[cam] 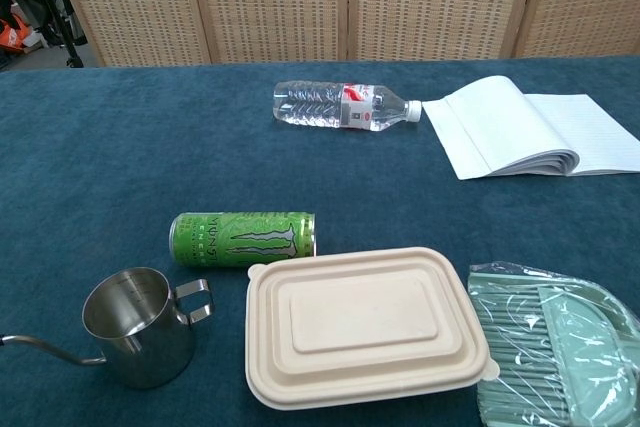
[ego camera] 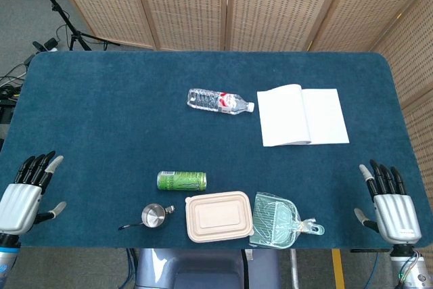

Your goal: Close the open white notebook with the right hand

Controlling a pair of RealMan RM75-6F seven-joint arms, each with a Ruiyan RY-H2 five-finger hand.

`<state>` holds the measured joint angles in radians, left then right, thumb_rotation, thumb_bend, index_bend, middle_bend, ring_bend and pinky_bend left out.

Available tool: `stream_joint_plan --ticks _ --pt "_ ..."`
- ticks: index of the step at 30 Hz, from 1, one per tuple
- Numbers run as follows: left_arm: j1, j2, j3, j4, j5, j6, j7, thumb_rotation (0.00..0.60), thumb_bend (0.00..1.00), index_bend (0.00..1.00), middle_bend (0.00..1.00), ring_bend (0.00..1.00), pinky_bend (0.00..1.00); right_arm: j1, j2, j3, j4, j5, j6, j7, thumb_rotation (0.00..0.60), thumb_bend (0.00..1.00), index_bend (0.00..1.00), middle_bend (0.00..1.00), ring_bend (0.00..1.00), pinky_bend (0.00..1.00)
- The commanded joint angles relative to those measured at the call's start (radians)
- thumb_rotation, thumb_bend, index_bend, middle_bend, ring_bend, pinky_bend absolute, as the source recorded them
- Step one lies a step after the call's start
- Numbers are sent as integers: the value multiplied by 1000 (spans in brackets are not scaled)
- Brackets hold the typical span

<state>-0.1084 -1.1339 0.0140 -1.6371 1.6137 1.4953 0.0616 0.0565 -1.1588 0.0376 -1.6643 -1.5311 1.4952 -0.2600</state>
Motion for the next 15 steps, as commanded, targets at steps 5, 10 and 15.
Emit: stream_joint_plan --ticks 5,10,15 --pt "0 3 0 3 4 3 -8 600 181 0 0 0 0 1 -4 2 -1 3 -1 -7 600 260 0 0 0 0" --pt "0 3 0 1 4 3 -8 600 182 0 0 0 0 1 -6 -1 0 -1 -1 -8 600 260 0 0 0 0" --pt "-1 1 4 -2 8 -2 0 600 181 0 0 0 0 3 -9 1 0 -3 -1 -4 600 260 0 0 0 0"
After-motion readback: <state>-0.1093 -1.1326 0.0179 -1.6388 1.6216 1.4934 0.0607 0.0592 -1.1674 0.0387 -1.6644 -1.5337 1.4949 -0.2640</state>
